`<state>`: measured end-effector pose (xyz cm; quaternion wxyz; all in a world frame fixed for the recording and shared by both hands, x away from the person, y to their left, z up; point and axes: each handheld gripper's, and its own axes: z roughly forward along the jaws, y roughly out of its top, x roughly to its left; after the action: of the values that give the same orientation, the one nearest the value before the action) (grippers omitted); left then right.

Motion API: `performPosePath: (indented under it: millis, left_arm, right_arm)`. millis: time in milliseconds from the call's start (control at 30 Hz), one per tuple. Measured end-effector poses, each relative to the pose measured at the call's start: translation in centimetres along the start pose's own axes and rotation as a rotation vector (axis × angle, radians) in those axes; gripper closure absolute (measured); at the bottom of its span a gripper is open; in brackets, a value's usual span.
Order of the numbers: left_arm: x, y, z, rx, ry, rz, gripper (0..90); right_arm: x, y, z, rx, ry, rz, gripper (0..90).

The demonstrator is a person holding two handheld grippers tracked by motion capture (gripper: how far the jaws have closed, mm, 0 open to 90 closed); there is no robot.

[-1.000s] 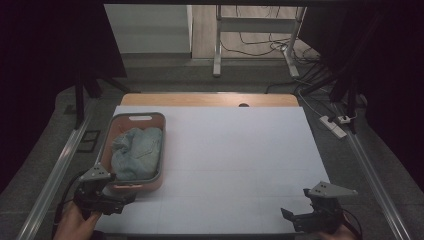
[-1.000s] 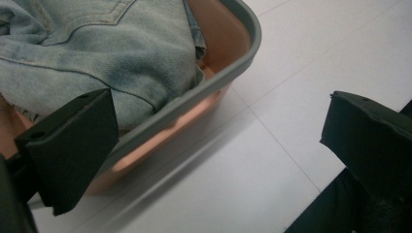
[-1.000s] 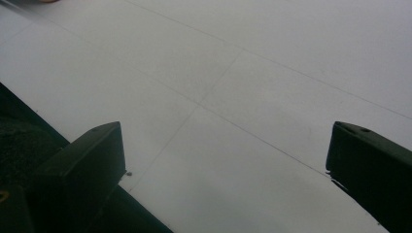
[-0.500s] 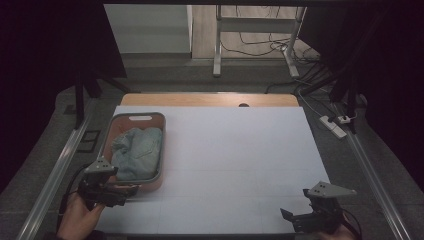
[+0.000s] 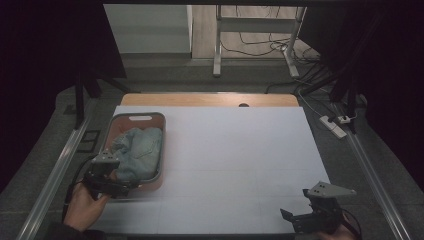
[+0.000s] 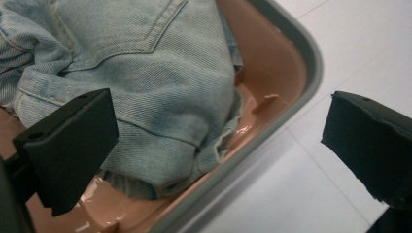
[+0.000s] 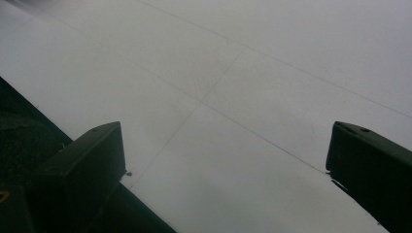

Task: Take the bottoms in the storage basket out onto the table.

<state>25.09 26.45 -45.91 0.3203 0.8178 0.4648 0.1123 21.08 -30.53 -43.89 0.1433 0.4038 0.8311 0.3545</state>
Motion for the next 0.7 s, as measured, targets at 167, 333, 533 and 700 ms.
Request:
performPosePath:
  millis: [167,333,533,700]
  left_arm:
    - [0.5,0.6,0.5,0.014,0.007,0.01,0.1]
    - [1.0,1.3,1.0,0.027,0.013,0.012,0.1]
    - [1.7,2.1,1.9,0.076,-0.001,0.027,0.0]
    - [2.1,2.8,2.5,0.087,0.009,0.034,0.0]
  right_arm:
    - [0.0,0.0,0.0,0.002,0.002,-0.001,0.6]
    - [0.0,0.0,0.0,0.003,0.002,-0.004,0.6]
    - [0.0,0.0,0.1,0.006,0.0,-0.01,0.6]
    - [0.1,0.0,0.1,0.008,0.0,-0.01,0.7]
